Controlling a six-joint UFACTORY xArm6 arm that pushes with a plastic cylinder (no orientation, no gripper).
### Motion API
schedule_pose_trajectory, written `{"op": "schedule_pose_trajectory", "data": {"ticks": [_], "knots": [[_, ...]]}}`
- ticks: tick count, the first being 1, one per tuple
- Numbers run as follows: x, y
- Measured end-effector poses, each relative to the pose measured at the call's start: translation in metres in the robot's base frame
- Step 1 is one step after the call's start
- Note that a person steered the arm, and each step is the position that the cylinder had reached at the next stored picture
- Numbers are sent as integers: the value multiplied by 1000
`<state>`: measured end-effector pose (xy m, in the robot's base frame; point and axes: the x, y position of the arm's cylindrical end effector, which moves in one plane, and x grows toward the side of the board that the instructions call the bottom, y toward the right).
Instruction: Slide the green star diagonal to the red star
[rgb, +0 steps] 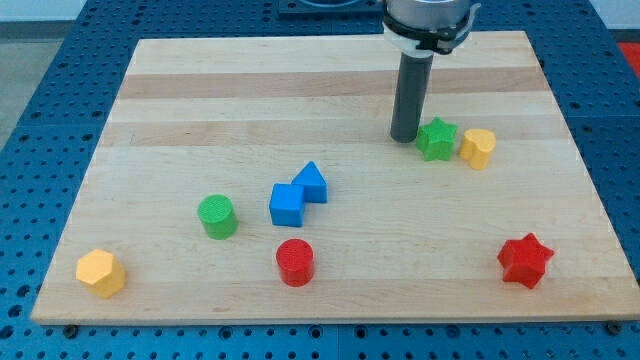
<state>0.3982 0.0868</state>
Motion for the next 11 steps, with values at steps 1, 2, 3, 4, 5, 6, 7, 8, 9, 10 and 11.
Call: {"op": "schedule_pose_trajectory", "data": {"ticks": [1,2,3,4,5,6,7,8,9,10,11], "knots": [[-1,0],[-13,6],[-20,33],[-14,80],[-13,74],[1,56],[6,27],[12,21],[12,21],[12,28],[12,58]]}}
